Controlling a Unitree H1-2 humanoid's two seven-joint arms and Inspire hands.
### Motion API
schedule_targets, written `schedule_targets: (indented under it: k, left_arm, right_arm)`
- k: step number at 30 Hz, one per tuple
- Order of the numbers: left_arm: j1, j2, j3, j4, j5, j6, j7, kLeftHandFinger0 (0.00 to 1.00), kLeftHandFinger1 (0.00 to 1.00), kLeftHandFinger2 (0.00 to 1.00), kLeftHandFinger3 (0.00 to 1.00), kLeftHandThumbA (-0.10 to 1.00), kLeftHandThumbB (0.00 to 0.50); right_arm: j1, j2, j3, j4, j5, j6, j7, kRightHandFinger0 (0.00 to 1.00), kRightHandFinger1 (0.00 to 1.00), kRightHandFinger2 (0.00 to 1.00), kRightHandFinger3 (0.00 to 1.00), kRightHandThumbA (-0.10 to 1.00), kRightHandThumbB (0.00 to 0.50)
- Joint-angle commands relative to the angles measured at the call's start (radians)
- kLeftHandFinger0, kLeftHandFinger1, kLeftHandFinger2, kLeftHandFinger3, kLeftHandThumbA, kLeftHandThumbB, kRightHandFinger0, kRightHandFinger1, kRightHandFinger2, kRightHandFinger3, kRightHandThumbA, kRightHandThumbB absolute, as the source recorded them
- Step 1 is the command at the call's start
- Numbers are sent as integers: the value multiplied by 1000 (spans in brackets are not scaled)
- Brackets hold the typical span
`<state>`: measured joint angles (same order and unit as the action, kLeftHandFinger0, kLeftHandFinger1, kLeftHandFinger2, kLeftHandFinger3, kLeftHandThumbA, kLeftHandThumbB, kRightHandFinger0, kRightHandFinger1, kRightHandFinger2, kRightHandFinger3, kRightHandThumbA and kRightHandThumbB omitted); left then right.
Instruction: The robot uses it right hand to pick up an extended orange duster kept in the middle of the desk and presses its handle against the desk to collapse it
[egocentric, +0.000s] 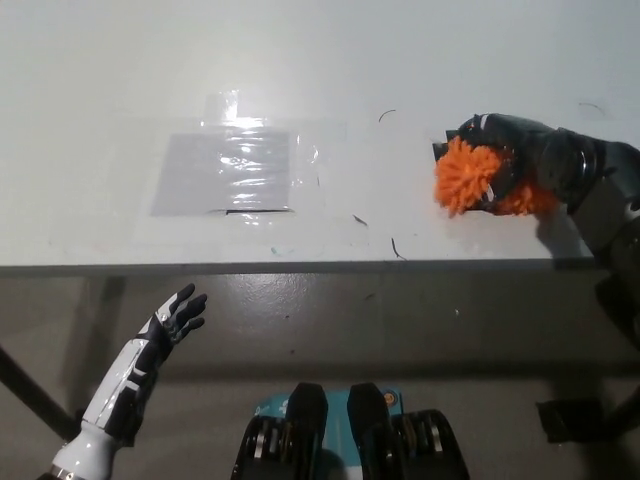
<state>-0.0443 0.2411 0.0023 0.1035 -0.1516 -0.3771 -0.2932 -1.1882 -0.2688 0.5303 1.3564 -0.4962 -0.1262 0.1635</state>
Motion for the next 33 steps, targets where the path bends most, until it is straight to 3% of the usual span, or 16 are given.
schedule_targets:
  k: [1,7,9,13,16,20,22,28,29,32,33]
  left_arm:
    - [-13,23,3,-35,-25,-9,-18,1000,1000,1000,1000,1000,295]
    - [-24,23,6,-27,-28,-15,-18,1000,1000,1000,1000,1000,310]
    - [-34,26,6,-20,-42,-17,-26,1000,1000,1000,1000,1000,307]
    - [-37,27,8,-19,-44,-16,-28,1000,1000,1000,1000,1000,307]
    - [-38,30,10,-25,-38,-9,-25,1000,1000,1000,1000,1000,306]
    - [-38,30,10,-26,-38,-8,-25,1000,1000,1000,1000,1000,305]
    - [-37,32,10,-24,-39,-11,-27,1000,1000,1000,1000,1000,304]
    - [-38,28,10,-19,-34,-23,-25,1000,1000,1000,1000,1000,294]
    - [-35,30,12,-31,-33,-2,-21,1000,1000,1000,1000,1000,307]
    - [-36,30,12,-30,-32,-2,-21,1000,1000,1000,1000,1000,308]
    - [-44,36,15,-21,-44,-8,-28,1000,1000,1000,1000,1000,294]
  right_arm:
    - [-26,3,-22,3,-17,-148,-309,195,636,955,925,-100,124]
    - [-32,-8,-44,10,4,-157,-305,182,606,948,967,-100,110]
    - [-34,-16,-52,14,8,-170,-318,124,570,943,975,-100,120]
    - [-40,-15,-58,23,7,-165,-320,126,590,974,997,-100,114]
    - [-41,-22,-65,18,8,-169,-332,128,617,1000,1000,-100,145]
    - [-41,-22,-67,20,5,-174,-338,133,626,1000,1000,-100,148]
    - [-38,-28,-71,20,7,-200,-358,205,684,1000,1000,-100,144]
    - [-42,-34,-97,20,25,-203,-350,176,684,1000,1000,-100,137]
    - [-69,-57,-143,-1,68,-241,-351,92,595,957,997,-100,144]
    - [-69,-56,-156,0,58,-245,-349,80,588,938,985,-100,144]
    - [-129,-116,-208,-106,93,-240,-317,67,582,951,1000,-100,112]
